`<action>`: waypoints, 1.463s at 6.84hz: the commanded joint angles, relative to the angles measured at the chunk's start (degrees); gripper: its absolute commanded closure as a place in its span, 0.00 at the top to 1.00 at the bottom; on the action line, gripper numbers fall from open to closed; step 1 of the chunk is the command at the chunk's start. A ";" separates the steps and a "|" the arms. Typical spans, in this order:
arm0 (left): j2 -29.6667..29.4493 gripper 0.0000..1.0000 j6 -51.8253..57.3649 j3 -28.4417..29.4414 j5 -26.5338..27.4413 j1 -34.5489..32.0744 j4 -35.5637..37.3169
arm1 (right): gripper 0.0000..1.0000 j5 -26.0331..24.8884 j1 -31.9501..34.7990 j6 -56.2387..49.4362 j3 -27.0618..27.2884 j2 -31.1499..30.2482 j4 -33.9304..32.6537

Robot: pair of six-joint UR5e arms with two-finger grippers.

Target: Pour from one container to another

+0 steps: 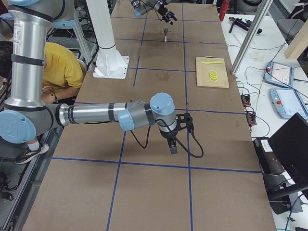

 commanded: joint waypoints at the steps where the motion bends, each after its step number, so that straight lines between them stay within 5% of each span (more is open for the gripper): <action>1: 0.22 1.00 -0.17 1.02 17.65 11.00 0.19 | 1.00 -0.03 0.05 0.00 -0.04 0.12 0.00; 3: 0.14 1.00 -0.17 3.57 22.54 13.84 -0.15 | 1.00 0.06 0.13 0.00 -0.04 0.13 0.00; 10: -3.63 1.00 -9.20 12.08 22.38 15.43 -0.07 | 1.00 -0.03 0.13 0.00 -0.04 0.13 0.00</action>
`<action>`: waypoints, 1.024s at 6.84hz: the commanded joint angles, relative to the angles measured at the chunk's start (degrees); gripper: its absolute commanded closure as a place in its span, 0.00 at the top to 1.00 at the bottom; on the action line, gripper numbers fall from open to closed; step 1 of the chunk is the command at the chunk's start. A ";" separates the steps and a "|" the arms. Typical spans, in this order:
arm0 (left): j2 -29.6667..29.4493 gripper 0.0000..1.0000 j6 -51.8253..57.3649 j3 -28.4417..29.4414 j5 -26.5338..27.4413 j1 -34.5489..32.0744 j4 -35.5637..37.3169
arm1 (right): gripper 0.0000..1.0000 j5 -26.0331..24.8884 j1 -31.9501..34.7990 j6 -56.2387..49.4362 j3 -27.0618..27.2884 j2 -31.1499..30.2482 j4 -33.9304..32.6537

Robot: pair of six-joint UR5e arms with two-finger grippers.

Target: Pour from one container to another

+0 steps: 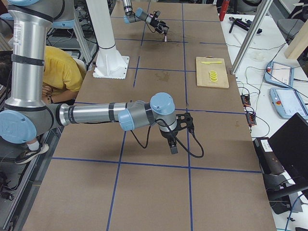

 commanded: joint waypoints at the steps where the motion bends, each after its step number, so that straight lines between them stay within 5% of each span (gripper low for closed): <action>1: -2.02 1.00 -2.69 3.98 0.03 0.98 0.06 | 1.00 0.08 0.00 -0.02 0.00 -0.03 0.00; 2: -2.02 0.99 -2.69 4.00 0.03 0.99 -0.20 | 1.00 0.09 0.00 0.07 0.00 0.05 0.00; 5: -2.02 0.49 -2.78 3.82 0.20 0.99 -0.29 | 1.00 0.09 0.09 0.07 0.00 0.05 0.00; 7: -2.02 0.42 -2.69 3.91 0.12 1.08 -0.29 | 1.00 0.09 0.09 0.07 0.00 0.05 0.00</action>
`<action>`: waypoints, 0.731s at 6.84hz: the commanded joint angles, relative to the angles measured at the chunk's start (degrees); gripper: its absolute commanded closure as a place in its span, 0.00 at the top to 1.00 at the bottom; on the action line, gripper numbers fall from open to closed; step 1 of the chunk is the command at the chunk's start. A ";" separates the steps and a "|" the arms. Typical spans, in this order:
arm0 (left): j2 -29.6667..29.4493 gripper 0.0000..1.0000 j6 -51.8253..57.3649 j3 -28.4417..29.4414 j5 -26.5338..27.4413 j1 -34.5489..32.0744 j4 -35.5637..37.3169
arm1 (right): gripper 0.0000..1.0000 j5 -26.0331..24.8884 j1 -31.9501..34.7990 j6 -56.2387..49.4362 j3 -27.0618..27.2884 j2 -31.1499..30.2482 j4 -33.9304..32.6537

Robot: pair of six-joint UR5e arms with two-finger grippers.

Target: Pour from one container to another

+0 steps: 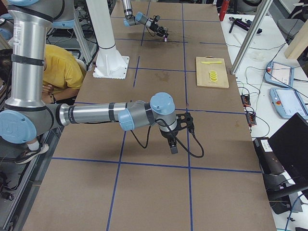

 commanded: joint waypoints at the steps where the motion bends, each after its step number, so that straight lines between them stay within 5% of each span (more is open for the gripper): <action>1: 0.00 0.42 0.07 0.12 0.02 0.15 0.00 | 1.00 0.00 0.09 0.00 0.00 0.00 0.00; 5: 0.44 0.43 -0.11 0.12 0.11 0.32 -0.35 | 1.00 0.00 0.18 0.00 0.00 0.00 0.00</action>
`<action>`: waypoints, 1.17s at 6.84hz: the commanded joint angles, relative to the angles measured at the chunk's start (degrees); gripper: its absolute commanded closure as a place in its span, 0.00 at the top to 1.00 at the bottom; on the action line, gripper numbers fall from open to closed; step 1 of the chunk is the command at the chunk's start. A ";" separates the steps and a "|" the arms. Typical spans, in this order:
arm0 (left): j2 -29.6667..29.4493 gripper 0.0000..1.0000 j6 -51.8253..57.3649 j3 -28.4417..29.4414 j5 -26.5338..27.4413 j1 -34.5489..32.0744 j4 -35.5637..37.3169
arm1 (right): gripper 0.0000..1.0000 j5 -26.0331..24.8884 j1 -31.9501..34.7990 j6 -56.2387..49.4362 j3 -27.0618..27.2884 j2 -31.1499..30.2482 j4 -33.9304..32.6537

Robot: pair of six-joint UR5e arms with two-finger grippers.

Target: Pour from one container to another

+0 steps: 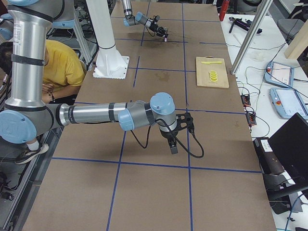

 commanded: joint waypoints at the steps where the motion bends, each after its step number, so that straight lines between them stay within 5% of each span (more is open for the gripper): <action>1: 0.17 0.43 -0.07 0.00 0.10 0.03 -0.29 | 1.00 0.01 0.06 0.01 0.00 0.00 0.00; 4: 0.25 0.41 -0.16 -0.17 0.10 0.21 -0.38 | 1.00 0.01 0.32 0.01 0.00 0.00 0.00; 6: 0.34 0.02 -0.16 -0.26 0.10 0.29 -1.60 | 1.00 0.01 0.58 0.01 0.09 0.00 0.00; 8: 0.52 0.00 0.01 -1.31 0.18 0.21 -3.52 | 1.00 0.01 0.58 0.01 0.09 0.00 0.00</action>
